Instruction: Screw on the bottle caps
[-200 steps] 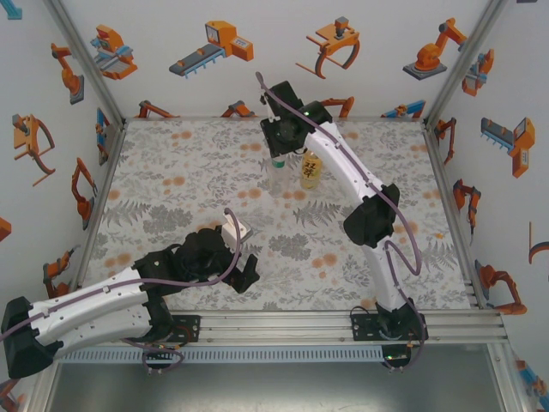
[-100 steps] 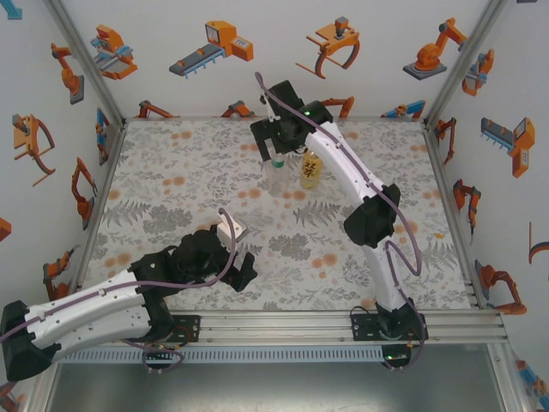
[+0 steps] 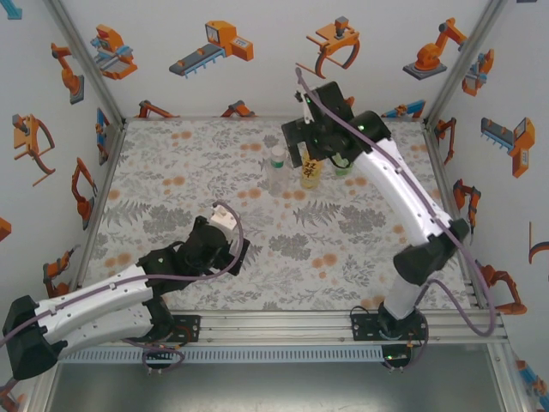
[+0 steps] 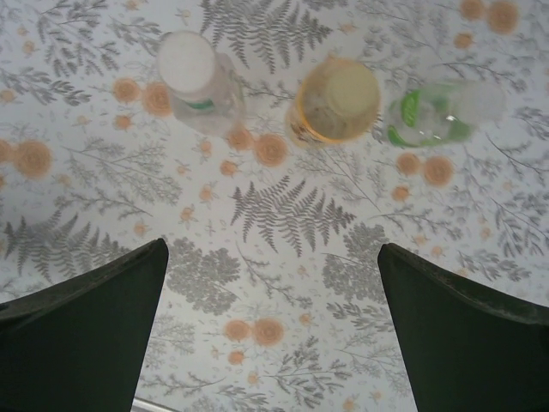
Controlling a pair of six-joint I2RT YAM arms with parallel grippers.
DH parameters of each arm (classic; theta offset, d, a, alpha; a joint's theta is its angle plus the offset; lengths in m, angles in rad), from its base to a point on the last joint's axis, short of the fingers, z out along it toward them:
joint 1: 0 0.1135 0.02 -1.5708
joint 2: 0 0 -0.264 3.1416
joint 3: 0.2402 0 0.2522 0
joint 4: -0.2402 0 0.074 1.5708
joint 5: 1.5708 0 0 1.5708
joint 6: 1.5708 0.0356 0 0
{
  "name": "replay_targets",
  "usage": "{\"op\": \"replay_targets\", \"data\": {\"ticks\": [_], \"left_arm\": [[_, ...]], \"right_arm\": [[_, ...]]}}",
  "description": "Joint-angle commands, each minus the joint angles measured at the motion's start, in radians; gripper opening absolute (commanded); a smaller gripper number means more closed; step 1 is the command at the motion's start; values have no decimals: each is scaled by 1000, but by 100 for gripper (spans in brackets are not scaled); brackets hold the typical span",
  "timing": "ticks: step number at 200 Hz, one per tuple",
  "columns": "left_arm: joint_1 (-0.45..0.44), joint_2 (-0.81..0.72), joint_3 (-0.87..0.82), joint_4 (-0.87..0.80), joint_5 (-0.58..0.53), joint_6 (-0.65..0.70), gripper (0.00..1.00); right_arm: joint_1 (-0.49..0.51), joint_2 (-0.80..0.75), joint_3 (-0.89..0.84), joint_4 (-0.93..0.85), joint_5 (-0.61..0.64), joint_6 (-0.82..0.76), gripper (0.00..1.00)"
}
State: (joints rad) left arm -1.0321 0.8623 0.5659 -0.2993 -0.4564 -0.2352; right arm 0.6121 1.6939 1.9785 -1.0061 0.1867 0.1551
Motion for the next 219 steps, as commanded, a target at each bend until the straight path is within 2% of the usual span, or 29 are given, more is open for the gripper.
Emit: {"op": "replay_targets", "data": {"ticks": [1,15,28,63,105,137,151,186,219], "left_arm": [[29,16,17,43,-126,94,97],[47,27,23,50,-248,111,97],[85,32,14,69,-283,158,97],[284,19,-76,197,-204,229,97],[502,1,-190,354,-138,292,97],[651,30,-293,537,-65,254,97],[701,64,-314,624,15,225,97],[728,238,-273,769,48,283,97],[768,364,-252,923,192,344,97]], "right_arm": [[-38,-97,-167,65,79,-13,99],[-71,-171,-299,114,101,-14,99],[-109,-237,-430,171,118,-13,99],[-206,-413,-842,452,199,-54,99],[-337,-528,-1226,798,142,-136,99],[-433,-504,-1372,967,83,-139,99],[-466,-486,-1434,1066,69,-143,99],[-505,-458,-1540,1299,53,-136,99],[-523,-435,-1583,1476,66,-167,99]]}}
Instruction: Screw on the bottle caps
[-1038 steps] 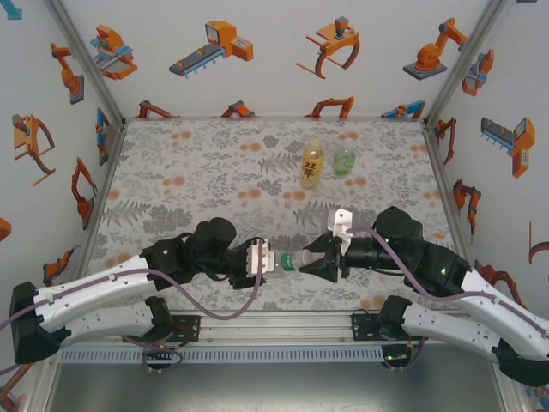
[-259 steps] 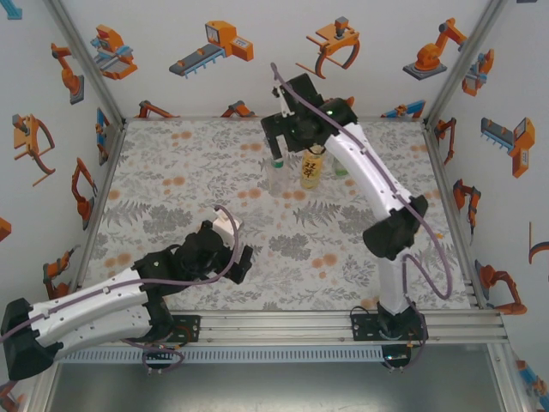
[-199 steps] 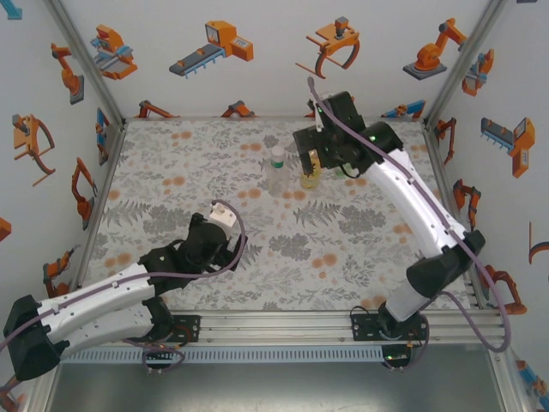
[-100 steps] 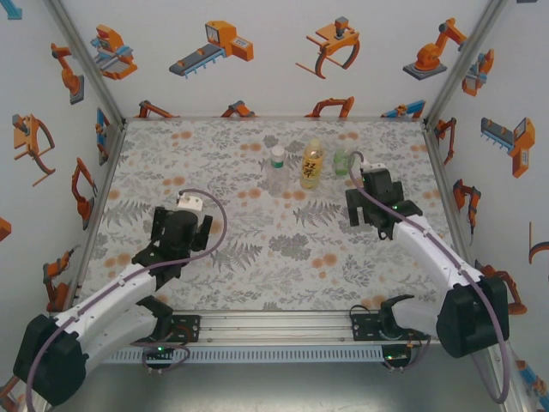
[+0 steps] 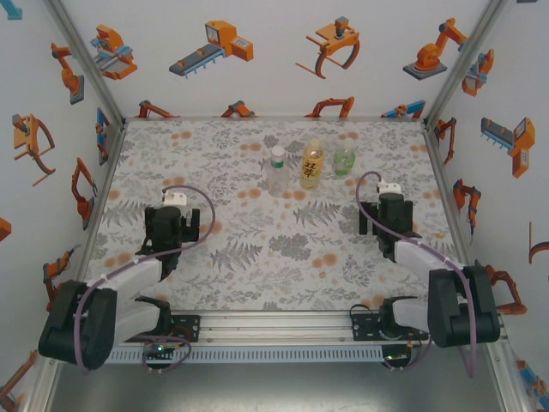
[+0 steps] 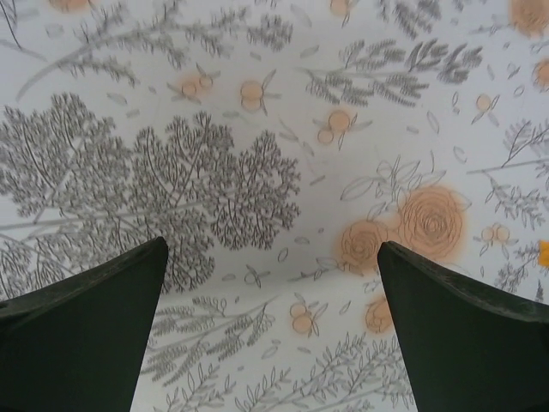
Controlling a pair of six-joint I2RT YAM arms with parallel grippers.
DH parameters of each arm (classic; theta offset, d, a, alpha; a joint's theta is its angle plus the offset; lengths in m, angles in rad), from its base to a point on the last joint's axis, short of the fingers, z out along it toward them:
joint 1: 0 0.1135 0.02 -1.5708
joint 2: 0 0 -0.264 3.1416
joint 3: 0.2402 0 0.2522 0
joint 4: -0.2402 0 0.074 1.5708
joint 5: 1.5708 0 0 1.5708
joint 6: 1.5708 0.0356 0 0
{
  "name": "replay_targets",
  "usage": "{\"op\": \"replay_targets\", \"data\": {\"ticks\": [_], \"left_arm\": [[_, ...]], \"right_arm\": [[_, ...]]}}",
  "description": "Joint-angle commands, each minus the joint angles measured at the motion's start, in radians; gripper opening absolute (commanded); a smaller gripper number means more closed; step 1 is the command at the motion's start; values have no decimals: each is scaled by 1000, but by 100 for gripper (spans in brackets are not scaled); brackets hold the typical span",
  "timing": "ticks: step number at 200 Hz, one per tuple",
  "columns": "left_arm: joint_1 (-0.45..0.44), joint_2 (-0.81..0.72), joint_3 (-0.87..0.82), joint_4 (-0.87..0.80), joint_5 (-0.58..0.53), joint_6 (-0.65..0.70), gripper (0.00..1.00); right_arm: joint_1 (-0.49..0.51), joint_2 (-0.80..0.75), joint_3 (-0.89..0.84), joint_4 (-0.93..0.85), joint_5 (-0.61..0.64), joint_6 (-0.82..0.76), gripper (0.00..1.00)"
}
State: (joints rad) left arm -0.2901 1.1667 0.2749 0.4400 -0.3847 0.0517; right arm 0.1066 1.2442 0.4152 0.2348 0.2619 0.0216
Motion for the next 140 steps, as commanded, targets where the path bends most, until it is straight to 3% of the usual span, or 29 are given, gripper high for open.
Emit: {"op": "replay_targets", "data": {"ticks": [1,27,57,82,106,121,140], "left_arm": [[28,63,40,187,122,57,97],[84,123,47,276,193,60,97],[172,158,43,349,319,29,97],[229,270,12,523,408,-8,97],[253,376,6,642,438,-29,97],[256,354,38,539,443,-29,97],[258,378,84,500,418,-38,97]], "right_arm": [[-18,15,-21,243,-11,-35,99],[-58,30,-65,385,-157,-57,99],[-93,74,-71,478,-216,-43,99],[-145,115,-48,493,-262,15,99],[-184,231,-113,726,-326,54,99],[-191,312,-157,905,-345,61,100],[-193,293,-149,854,-307,70,100]]}}
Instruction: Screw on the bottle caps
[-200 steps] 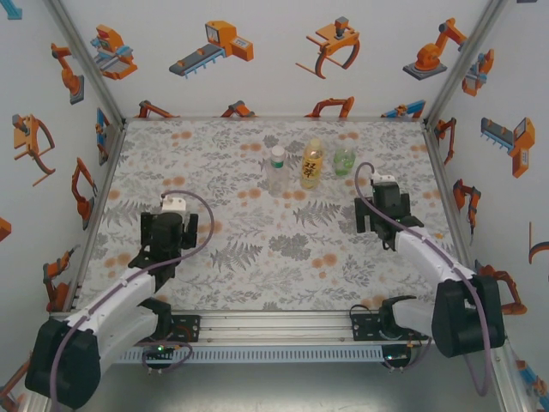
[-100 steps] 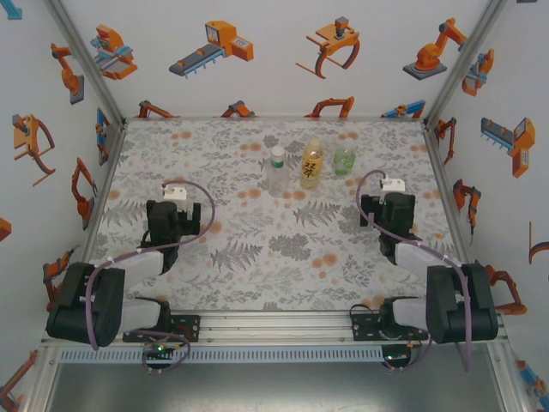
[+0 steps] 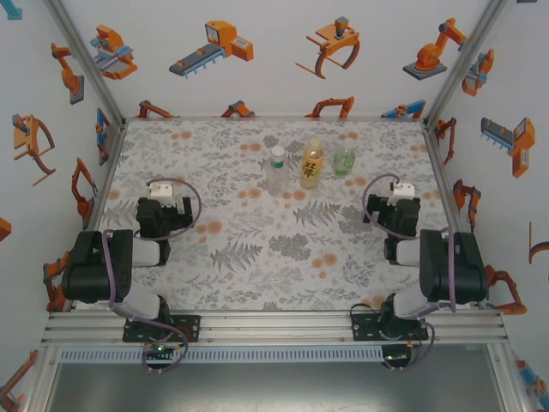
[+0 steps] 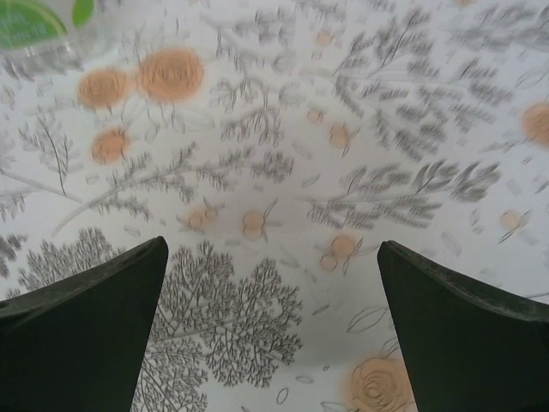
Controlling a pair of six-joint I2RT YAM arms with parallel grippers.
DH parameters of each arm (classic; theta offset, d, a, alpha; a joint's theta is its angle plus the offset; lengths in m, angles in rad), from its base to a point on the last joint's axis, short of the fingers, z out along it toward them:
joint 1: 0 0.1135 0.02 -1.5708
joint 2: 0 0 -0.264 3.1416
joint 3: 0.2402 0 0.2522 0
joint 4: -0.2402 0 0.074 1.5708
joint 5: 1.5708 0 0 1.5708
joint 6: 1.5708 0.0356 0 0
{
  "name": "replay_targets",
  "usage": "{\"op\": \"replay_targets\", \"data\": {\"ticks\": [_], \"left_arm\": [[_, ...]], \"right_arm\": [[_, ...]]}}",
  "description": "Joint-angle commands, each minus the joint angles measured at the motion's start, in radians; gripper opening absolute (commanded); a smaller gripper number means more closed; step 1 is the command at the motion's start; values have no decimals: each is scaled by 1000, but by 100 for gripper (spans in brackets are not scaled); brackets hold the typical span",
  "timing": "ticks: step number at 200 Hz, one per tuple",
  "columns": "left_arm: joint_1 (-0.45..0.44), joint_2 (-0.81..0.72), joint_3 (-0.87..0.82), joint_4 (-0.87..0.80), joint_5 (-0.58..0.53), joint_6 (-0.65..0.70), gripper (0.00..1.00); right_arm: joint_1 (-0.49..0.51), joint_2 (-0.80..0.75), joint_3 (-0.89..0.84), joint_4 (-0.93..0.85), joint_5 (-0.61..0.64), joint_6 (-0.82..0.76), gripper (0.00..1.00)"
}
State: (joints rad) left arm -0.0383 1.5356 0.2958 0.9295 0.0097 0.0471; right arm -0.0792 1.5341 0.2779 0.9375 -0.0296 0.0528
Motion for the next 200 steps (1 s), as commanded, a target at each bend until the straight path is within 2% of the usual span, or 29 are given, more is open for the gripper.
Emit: {"op": "replay_targets", "data": {"ticks": [1,12,34,106,139,200], "left_arm": [[7,9,66,2,22,-34,97],[10,-2,109,-103,-24,-59,97],[15,5,115,-103,-56,-74,97],[14,5,111,-94,-58,-73,97],[14,5,111,-94,-59,-73,97],[14,5,111,-93,-59,-74,97]], "right_arm": [[-8,5,-11,151,-14,40,100],[-8,2,19,98,-14,43,100],[-7,7,105,-63,-8,44,100],[-4,8,98,-48,-6,42,99],[-4,10,107,-61,-63,22,99],[-5,11,110,-63,-66,21,99]]}}
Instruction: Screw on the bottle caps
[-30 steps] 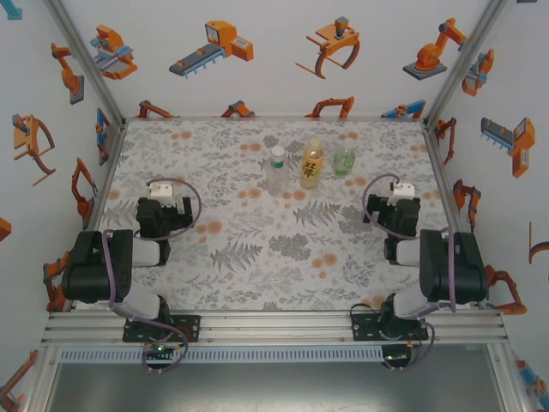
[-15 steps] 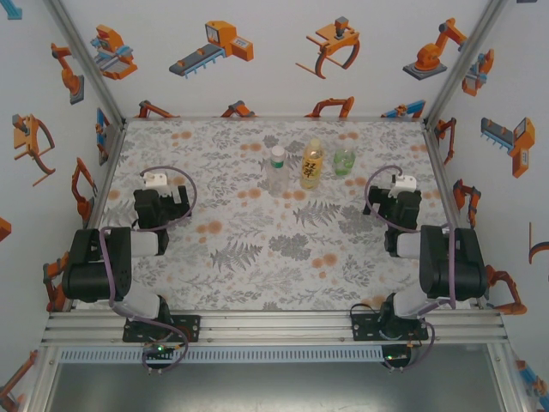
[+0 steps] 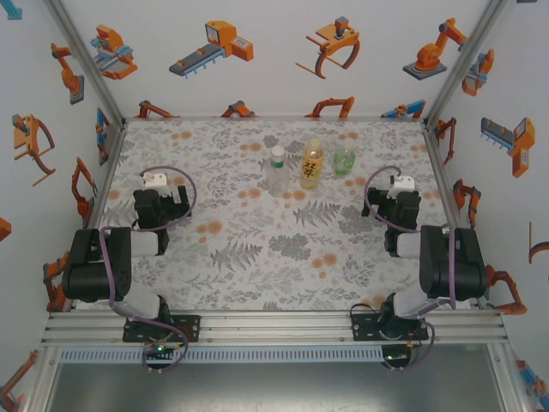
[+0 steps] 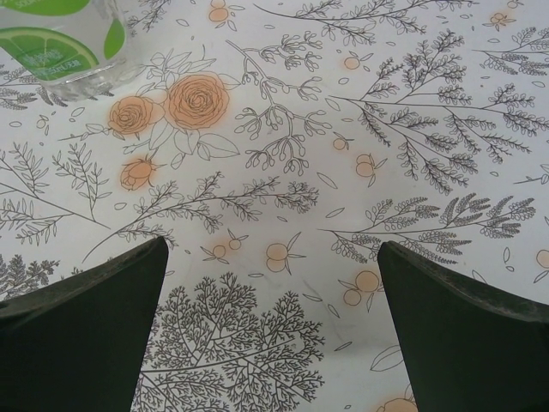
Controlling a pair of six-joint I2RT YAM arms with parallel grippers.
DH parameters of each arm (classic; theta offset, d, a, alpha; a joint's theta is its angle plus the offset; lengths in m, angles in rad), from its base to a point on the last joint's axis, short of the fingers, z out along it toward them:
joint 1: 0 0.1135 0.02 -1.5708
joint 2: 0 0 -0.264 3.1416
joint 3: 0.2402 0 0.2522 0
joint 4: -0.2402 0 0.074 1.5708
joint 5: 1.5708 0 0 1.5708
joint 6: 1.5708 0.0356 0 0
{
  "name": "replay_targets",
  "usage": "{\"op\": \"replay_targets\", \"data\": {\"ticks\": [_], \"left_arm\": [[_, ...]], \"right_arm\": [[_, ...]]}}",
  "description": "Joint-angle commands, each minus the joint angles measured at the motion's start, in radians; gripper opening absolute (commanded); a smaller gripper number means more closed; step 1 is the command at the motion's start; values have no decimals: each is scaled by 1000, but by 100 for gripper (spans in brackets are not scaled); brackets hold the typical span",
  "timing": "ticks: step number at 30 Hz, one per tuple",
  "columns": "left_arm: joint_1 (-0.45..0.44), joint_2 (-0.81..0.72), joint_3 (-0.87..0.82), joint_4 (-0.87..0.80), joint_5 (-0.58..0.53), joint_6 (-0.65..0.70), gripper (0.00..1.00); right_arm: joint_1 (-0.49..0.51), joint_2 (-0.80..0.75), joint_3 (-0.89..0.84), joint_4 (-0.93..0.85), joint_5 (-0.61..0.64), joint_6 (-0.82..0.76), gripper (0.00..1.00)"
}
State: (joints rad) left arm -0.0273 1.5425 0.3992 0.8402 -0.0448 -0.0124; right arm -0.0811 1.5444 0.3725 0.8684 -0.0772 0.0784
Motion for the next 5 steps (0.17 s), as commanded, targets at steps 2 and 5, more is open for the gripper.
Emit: {"op": "replay_targets", "data": {"ticks": [2,5], "left_arm": [[3,-1,7,-4,-4,-14,97],[3,-2,7,-4,-4,-14,97]], "right_arm": [[-2,0,14,6,-18,-5,99],[-2,0,14,6,-18,-5,99]]}}
